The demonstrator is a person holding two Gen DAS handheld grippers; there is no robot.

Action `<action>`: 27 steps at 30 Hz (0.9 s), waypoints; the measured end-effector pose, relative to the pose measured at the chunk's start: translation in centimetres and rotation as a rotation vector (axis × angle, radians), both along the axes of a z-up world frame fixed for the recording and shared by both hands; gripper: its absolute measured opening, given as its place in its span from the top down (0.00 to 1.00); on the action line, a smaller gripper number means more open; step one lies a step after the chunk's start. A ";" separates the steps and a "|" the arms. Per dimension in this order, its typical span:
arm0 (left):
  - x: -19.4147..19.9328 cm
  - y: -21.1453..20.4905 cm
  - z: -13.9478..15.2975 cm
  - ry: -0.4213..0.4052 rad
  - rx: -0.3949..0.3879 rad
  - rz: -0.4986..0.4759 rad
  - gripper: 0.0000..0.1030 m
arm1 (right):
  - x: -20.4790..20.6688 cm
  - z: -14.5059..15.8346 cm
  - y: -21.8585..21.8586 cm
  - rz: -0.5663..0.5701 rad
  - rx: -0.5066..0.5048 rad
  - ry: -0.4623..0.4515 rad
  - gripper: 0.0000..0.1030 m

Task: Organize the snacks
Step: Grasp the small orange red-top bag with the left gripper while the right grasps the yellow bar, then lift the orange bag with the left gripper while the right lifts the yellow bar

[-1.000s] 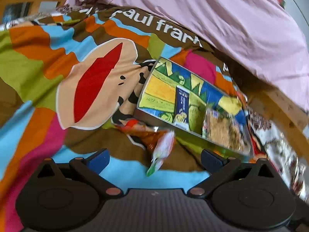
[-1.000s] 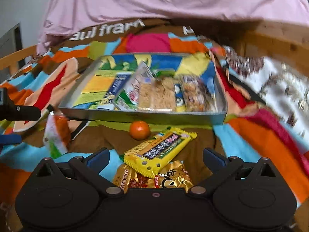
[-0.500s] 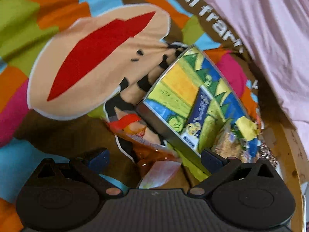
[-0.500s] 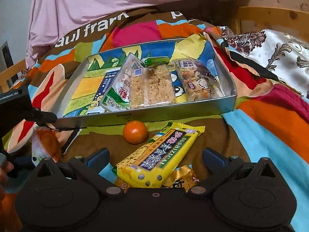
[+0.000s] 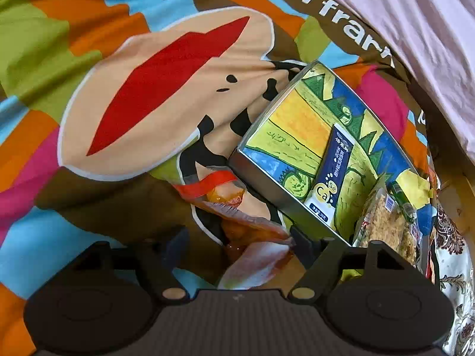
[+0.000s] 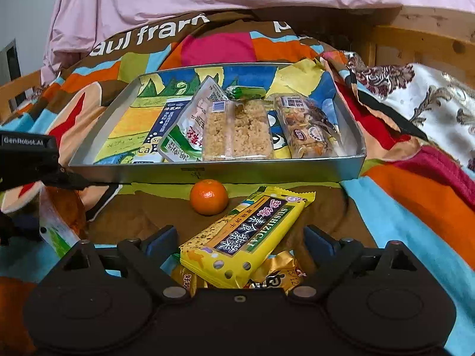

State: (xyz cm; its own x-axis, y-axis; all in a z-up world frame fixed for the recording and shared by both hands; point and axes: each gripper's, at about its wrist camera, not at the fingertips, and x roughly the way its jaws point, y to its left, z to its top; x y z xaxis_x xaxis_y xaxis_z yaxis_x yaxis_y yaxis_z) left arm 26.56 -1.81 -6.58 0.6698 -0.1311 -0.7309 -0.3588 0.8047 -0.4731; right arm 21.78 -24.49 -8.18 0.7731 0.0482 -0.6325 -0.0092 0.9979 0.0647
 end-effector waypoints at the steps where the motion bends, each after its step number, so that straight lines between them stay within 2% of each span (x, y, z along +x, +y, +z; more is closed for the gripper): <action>1: -0.2 -0.1 0.2 -0.006 0.014 0.002 0.25 | -0.1 0.0 0.3 0.003 -0.020 -0.003 0.10; 5: -0.1 -0.5 0.4 -0.031 0.055 -0.017 0.26 | -0.2 -0.1 0.8 0.011 -0.070 -0.014 0.09; 9: 0.7 -0.8 0.1 -0.033 0.061 -0.021 0.28 | -0.1 -0.1 0.8 0.014 -0.067 -0.012 0.11; 15: 0.2 -1.1 -0.1 -0.055 0.063 -0.047 0.37 | -0.3 0.4 0.6 -0.007 -0.077 -0.012 0.27; 17: -0.1 -1.3 0.1 -0.060 0.067 -0.068 0.45 | -0.5 0.5 0.4 -0.009 -0.074 -0.012 0.30; 19: -0.5 -1.5 0.3 -0.062 0.057 -0.082 0.49 | -0.7 0.7 0.3 -0.012 -0.077 -0.015 0.37; 22: -1.1 -1.8 0.3 -0.071 0.041 -0.101 0.50 | -0.9 1.1 -0.1 -0.017 -0.061 -0.018 0.45; 27: -2.4 -2.5 0.7 -0.082 0.063 -0.161 0.51 | -1.7 1.7 -0.3 -0.001 -0.054 -0.024 0.50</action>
State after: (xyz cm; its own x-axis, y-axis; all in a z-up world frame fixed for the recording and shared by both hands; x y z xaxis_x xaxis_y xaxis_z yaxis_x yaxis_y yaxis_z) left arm 24.18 -4.32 -5.86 0.7017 -0.1968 -0.6848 -0.1852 0.8776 -0.4421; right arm 20.04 -24.80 -6.51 0.7882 0.0137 -0.6153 -0.0088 0.9999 0.0110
